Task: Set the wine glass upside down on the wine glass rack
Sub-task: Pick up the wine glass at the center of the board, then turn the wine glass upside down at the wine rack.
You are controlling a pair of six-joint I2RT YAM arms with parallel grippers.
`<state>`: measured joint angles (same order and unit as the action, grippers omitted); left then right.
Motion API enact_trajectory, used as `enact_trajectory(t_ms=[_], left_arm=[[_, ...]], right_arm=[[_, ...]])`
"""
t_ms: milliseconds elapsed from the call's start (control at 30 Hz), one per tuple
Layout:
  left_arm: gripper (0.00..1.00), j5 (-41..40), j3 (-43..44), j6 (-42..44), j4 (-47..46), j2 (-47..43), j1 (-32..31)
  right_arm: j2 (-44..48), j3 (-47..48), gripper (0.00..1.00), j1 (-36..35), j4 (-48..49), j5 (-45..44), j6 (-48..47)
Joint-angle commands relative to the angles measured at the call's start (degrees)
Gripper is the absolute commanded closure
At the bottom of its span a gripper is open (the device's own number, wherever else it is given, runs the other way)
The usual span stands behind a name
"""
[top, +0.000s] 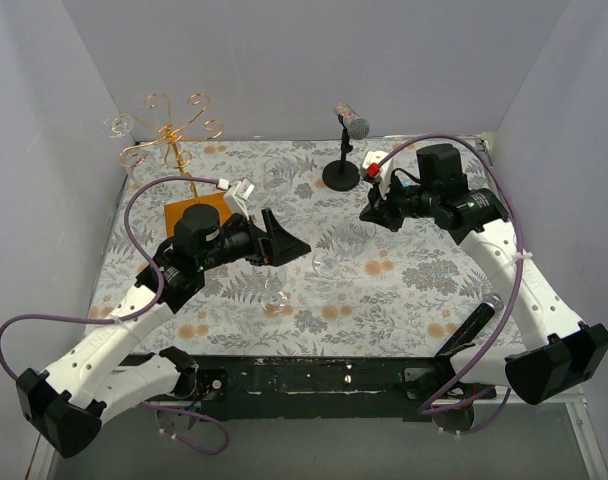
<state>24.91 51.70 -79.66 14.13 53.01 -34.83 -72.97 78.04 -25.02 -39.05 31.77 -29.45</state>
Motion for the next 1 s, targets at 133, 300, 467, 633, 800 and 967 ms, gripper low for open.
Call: enact_trajectory(t_ms=[133, 300, 467, 633, 800, 967], left_arm=[[0.02, -6.2, 2.8, 2.0, -2.8, 3.5, -2.3], [0.02, -5.7, 2.4, 2.1, -4.5, 5.0, -2.3], [0.02, -5.8, 1.8, 2.2, -5.7, 5.9, -2.3], [0.02, -5.2, 1.6, 2.2, -6.7, 7.1, -2.3], [0.02, -4.5, 1.6, 2.0, -7.8, 8.1, -2.3], [0.02, -3.8, 0.9, 1.6, -9.3, 8.6, -2.3]], right_arm=[[4.7, -1.2, 0.99, 2.8, 5.2, 4.6, 1.7], [5.1, -1.0, 0.99, 3.7, 5.5, 5.2, 1.9], [5.1, -1.0, 0.99, 4.2, 5.6, 5.9, 2.0], [4.9, -0.6, 0.99, 4.7, 5.7, 6.5, 2.2], [4.9, -0.3, 0.99, 5.3, 5.8, 7.3, 2.6], [4.9, 0.1, 0.99, 5.8, 5.7, 7.9, 2.7]])
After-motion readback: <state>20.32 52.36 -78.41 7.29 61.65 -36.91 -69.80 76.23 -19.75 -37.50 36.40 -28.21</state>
